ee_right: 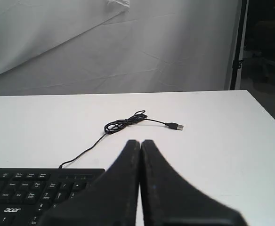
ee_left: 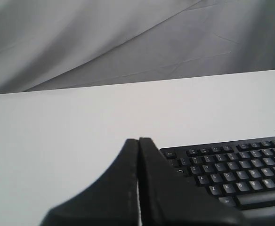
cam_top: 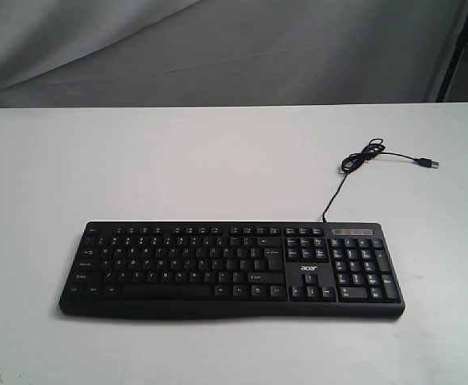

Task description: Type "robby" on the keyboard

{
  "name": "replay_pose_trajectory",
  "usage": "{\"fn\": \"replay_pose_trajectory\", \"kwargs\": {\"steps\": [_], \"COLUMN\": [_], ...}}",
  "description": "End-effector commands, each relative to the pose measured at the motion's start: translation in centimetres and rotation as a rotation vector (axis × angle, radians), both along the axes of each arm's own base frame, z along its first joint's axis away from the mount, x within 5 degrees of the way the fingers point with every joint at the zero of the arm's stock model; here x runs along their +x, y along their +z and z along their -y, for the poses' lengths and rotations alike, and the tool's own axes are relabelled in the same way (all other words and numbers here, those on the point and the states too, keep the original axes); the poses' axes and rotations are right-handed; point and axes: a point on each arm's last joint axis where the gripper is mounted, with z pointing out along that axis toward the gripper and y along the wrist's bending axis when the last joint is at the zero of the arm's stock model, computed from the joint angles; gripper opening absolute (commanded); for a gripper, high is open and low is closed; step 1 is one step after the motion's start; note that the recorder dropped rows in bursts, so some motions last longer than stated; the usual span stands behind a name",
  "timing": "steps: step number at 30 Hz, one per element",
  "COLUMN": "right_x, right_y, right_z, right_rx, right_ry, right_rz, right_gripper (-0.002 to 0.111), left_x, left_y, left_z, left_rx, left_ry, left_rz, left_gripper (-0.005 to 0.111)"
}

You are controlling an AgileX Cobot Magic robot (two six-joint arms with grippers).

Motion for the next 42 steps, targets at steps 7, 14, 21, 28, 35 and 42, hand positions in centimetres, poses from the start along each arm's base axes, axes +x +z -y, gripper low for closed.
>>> {"fn": "replay_pose_trajectory", "kwargs": {"steps": [7, 14, 21, 28, 35, 42], "right_x": [0.0, -0.1, 0.4, 2.6, 4.2, 6.1], "right_y": [-0.1, -0.1, 7.4, 12.3, 12.7, 9.9], "right_z": [0.1, -0.1, -0.3, -0.4, -1.7, -5.3], "right_rx": [-0.011, 0.081, 0.032, 0.025, 0.107, 0.097], "right_ry": [-0.008, -0.001, 0.021, 0.035, 0.13, 0.328], "right_rz": [-0.001, -0.034, -0.091, -0.2, -0.258, -0.543], "right_gripper": [0.0, 0.0, 0.0, 0.0, 0.0, 0.0], "left_x": [0.0, 0.0, 0.0, 0.0, 0.0, 0.0], "left_y": [-0.1, -0.1, -0.1, -0.1, -0.1, -0.1], "left_z": [0.0, 0.0, 0.0, 0.0, 0.0, 0.0], "left_rx": [0.001, 0.001, 0.001, 0.001, 0.001, 0.001], "left_ry": [-0.006, -0.006, -0.006, -0.006, -0.006, -0.006], "left_rz": [0.007, 0.007, 0.007, 0.007, 0.007, 0.007], "left_gripper": [0.0, 0.0, 0.0, 0.0, 0.0, 0.0]}}
